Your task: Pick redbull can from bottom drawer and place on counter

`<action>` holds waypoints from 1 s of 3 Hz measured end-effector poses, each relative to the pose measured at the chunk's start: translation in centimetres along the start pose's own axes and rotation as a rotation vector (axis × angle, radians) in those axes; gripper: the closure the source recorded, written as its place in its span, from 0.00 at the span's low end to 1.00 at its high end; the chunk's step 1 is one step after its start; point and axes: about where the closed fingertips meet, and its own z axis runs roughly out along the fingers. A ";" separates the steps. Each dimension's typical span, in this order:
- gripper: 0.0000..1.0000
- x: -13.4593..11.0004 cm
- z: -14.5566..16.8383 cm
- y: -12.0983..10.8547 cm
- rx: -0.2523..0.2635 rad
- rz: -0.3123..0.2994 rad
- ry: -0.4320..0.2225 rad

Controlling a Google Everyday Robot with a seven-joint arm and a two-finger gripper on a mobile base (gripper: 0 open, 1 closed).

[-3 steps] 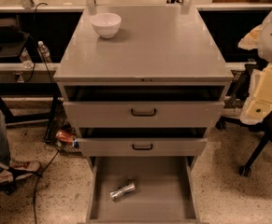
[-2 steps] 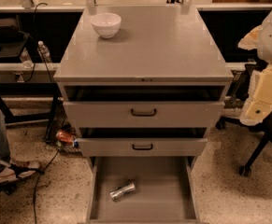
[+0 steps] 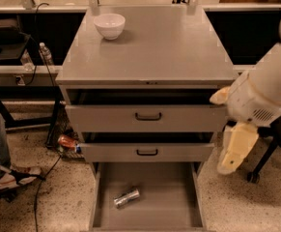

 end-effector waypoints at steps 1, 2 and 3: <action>0.00 0.8 7.9 2.9 -0.149 0.030 -0.066; 0.00 0.6 15.2 5.8 -0.283 0.036 -0.110; 0.00 -0.6 22.3 9.2 -0.444 -0.022 -0.117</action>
Offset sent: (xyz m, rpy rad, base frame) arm -0.0613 0.0813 -0.2365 0.2321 0.4118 0.1105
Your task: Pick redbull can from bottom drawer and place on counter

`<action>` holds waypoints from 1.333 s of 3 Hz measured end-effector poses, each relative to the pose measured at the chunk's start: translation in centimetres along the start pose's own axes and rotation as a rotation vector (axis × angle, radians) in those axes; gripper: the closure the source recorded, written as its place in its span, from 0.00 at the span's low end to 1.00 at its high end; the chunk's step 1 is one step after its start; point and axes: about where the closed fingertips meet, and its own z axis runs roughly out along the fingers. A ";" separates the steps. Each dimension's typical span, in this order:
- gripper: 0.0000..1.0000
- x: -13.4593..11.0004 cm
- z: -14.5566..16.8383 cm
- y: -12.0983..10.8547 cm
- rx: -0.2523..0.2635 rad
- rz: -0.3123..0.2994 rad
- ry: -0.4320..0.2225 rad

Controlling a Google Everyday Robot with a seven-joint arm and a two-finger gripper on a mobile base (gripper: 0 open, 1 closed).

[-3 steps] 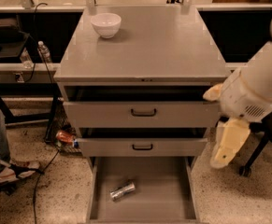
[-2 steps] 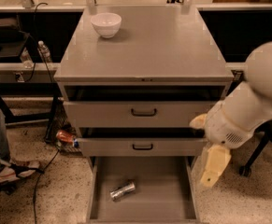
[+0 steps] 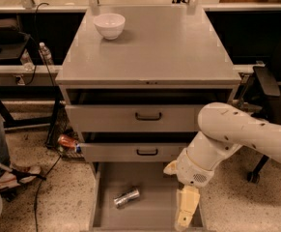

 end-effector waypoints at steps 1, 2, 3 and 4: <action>0.00 0.0 0.0 0.0 0.000 0.000 0.000; 0.00 0.6 0.7 -0.3 0.002 -0.002 -0.019; 0.00 1.5 1.9 -2.0 0.054 -0.014 -0.017; 0.00 2.9 4.2 -4.7 0.117 -0.013 -0.046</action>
Offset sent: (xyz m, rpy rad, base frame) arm 0.0025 -0.0028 -0.0081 0.0408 -0.0040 -0.0188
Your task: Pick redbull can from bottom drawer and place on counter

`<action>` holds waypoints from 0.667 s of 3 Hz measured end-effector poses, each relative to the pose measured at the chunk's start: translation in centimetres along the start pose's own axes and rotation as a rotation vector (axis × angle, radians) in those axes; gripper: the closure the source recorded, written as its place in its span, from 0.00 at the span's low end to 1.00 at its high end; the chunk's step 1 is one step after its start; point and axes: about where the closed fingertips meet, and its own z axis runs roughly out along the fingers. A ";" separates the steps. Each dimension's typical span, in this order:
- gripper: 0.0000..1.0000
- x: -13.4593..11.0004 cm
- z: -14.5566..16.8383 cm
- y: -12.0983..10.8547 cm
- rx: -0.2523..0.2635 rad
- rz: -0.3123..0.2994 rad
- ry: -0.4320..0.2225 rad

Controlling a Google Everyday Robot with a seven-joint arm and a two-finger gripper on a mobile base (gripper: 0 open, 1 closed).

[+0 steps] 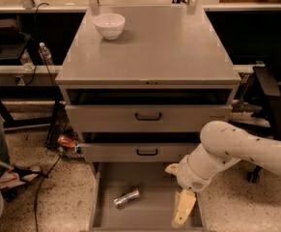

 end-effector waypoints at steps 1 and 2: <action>0.00 1.5 4.3 -3.5 0.049 0.023 -0.064; 0.00 1.6 4.5 -3.6 0.054 0.018 -0.063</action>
Offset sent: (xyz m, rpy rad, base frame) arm 0.0199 0.0026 -0.0319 0.0324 -0.0354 -0.0365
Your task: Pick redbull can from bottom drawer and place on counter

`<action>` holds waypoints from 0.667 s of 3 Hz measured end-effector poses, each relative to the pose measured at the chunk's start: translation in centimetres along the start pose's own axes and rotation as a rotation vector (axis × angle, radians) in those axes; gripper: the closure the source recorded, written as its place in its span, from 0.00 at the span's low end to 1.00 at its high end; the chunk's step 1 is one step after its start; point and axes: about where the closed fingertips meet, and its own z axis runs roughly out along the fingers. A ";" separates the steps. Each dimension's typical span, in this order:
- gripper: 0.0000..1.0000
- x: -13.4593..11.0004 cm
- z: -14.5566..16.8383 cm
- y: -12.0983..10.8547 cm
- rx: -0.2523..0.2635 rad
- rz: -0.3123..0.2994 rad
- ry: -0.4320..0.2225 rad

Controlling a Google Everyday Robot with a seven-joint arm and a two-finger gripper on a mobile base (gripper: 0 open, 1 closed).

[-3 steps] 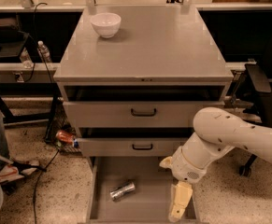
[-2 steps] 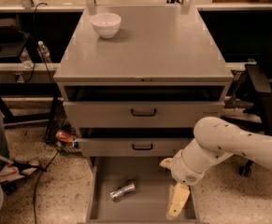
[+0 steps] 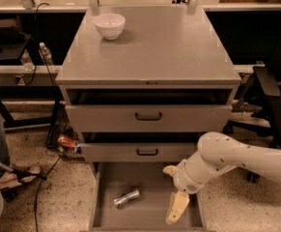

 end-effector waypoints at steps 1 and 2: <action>0.00 1.0 1.2 -0.7 0.031 -0.032 0.005; 0.00 2.9 3.6 -3.3 0.090 -0.074 0.004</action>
Offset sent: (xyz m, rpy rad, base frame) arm 0.0580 -0.0159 -0.1039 -0.0084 -0.2303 0.0073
